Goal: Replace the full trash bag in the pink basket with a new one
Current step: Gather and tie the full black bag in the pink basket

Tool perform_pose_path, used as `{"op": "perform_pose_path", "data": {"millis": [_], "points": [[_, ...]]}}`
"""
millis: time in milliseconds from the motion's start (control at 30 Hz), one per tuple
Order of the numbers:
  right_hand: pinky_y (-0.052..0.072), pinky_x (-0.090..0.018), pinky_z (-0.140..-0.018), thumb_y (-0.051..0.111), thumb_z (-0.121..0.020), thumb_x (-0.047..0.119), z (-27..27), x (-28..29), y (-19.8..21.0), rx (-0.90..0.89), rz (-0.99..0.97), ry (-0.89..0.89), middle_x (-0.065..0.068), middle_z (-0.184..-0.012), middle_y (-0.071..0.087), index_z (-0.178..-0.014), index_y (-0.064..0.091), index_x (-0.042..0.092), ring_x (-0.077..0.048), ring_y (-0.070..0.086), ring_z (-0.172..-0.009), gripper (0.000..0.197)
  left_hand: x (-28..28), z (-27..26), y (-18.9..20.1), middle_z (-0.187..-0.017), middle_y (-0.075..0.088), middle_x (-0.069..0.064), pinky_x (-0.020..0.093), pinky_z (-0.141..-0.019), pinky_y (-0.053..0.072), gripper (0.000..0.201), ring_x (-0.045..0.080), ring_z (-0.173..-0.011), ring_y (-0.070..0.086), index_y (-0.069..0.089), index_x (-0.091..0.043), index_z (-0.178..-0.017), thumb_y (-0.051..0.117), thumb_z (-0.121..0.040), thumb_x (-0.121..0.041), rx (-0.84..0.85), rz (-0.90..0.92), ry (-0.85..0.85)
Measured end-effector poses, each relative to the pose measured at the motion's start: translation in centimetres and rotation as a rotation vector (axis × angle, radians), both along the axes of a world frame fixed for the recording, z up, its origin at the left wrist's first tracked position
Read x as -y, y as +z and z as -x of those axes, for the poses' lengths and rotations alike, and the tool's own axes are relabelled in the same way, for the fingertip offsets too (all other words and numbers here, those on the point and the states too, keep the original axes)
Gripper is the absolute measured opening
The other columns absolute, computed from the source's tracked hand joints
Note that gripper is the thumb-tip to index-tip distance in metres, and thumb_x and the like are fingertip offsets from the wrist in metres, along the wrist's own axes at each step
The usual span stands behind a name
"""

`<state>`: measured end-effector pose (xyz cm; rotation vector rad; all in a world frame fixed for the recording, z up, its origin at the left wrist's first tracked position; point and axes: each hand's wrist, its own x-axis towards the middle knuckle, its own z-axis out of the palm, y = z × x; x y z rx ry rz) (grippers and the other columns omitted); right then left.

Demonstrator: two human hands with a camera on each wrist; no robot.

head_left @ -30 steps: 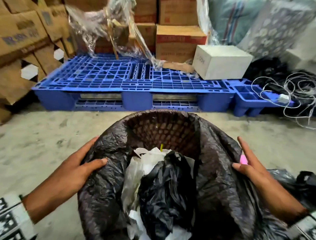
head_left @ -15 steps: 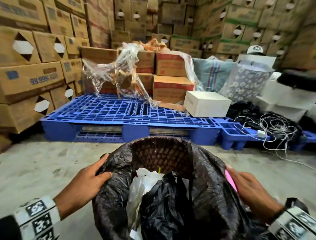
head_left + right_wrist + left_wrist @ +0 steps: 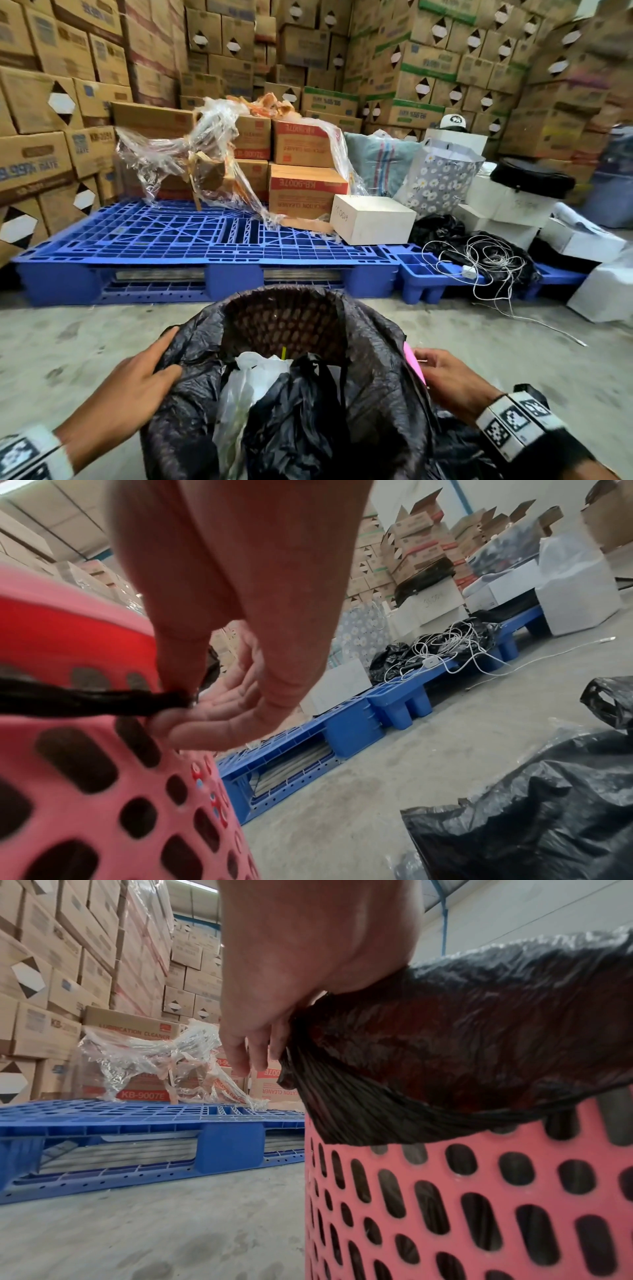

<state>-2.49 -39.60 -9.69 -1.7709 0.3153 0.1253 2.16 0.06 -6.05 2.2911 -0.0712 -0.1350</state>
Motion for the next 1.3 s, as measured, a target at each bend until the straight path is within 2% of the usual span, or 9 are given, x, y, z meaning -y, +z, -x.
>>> {"op": "perform_pose_path", "data": {"millis": [167, 233, 333, 600, 700, 833, 966, 1100, 1300], "points": [[0.051, -0.021, -0.044, 0.068, -0.074, -0.008, 0.0, 0.9, 2.6, 0.096, 0.084, -0.082, -0.008, -0.057, 0.065, -0.074, 0.062, 0.001, -0.01, 0.06, -0.043, 0.011, 0.0, 0.0, 0.0, -0.142, 0.047, 0.008, 0.035, -0.088, 0.034, 0.056, 0.028, -0.125, 0.045, 0.033, -0.027, -0.142, 0.05, -0.091, -0.013, 0.007, -0.019, 0.011], [0.052, -0.02, -0.046, 0.078, -0.063, -0.004, 0.3, 1.4, 4.6, 0.172, 0.108, -0.107, -0.01, -0.061, 0.064, -0.079, 0.061, 0.003, -0.008, 0.06, -0.046, 0.025, 0.2, 0.2, 0.0, -0.141, 0.048, 0.009, 0.035, -0.088, 0.034, 0.055, 0.027, -0.122, 0.047, 0.035, -0.025, -0.141, 0.05, -0.09, -0.011, 0.028, -0.02, 0.011], [0.05, -0.019, -0.05, 0.06, -0.081, -0.011, 0.4, -0.9, 7.7, 0.284, 0.248, 0.006, -0.013, -0.068, 0.06, -0.085, 0.062, 0.005, -0.01, 0.058, -0.052, 0.016, 0.6, 0.6, 0.2, -0.141, 0.048, 0.01, 0.035, -0.087, 0.034, 0.052, 0.028, -0.119, 0.048, 0.036, -0.023, -0.141, 0.048, -0.092, -0.012, 0.063, -0.002, 0.028], [0.047, -0.024, -0.056, 0.054, -0.091, 0.008, -3.0, -13.7, 15.0, 0.5, 0.561, 0.362, -0.002, -0.068, 0.067, -0.097, 0.063, 0.009, -0.013, 0.059, -0.06, 0.011, 0.8, 1.1, 1.0, -0.144, 0.045, 0.003, 0.032, -0.098, 0.035, 0.048, 0.021, -0.13, 0.042, 0.037, -0.02, -0.141, 0.044, -0.094, -0.025, 0.103, 0.025, 0.086], [0.055, -0.046, -0.071, 0.052, -0.09, 0.003, -4.0, -16.4, 16.3, 0.473, 0.559, 0.385, -0.015, -0.077, 0.073, -0.097, 0.062, 0.01, -0.033, 0.067, -0.072, 0.014, -1.1, 0.5, 1.4, -0.108, 0.069, -0.009, 0.022, -0.089, 0.048, 0.024, -0.004, -0.095, 0.063, 0.064, -0.02, -0.112, 0.052, -0.092, -0.015, 0.202, 0.182, 0.119], [0.05, -0.06, -0.082, 0.052, -0.084, -0.012, -5.0, -17.9, 17.0, 0.477, 0.391, 0.316, -0.016, -0.076, 0.058, -0.088, 0.064, 0.005, -0.03, 0.064, -0.072, 0.021, -3.7, -0.4, 3.0, -0.074, 0.074, 0.016, 0.038, -0.08, 0.055, 0.016, 0.015, -0.059, 0.068, 0.071, -0.003, -0.092, 0.065, -0.08, 0.004, 0.165, 0.301, 0.196], [0.052, -0.045, -0.062, 0.061, -0.079, -0.011, -5.8, -17.7, 16.4, 0.577, 0.358, 0.194, -0.008, -0.078, 0.06, -0.08, 0.064, 0.018, -0.025, 0.062, -0.066, 0.03, -4.1, -1.1, 6.4, -0.061, 0.07, 0.017, 0.046, -0.075, 0.055, 0.017, 0.02, -0.052, 0.066, 0.063, -0.006, -0.093, 0.066, -0.079, 0.003, 0.217, 0.325, 0.178], [0.044, -0.027, -0.046, 0.068, -0.079, -0.002, -5.4, -17.1, 15.3, 0.616, 0.359, 0.172, -0.012, -0.078, 0.064, -0.087, 0.062, 0.026, -0.014, 0.059, -0.049, 0.029, -1.1, -2.0, 11.1, -0.075, 0.069, 0.027, 0.028, -0.052, 0.053, 0.027, 0.015, -0.047, 0.066, 0.056, 0.002, -0.104, 0.065, -0.079, 0.006, 0.137, 0.483, 0.072], [0.057, -0.032, -0.072, 0.068, -0.078, -0.004, -4.0, -16.7, 16.5, 0.688, 0.25, 0.364, -0.012, -0.107, 0.06, -0.113, 0.063, 0.014, -0.018, 0.064, -0.076, 0.04, 4.7, 0.2, 16.6, -0.091, 0.069, 0.034, 0.028, -0.064, 0.059, 0.016, 0.03, -0.069, 0.068, 0.062, 0.005, -0.098, 0.061, -0.082, 0.007, 0.255, 0.505, -0.235]]}}
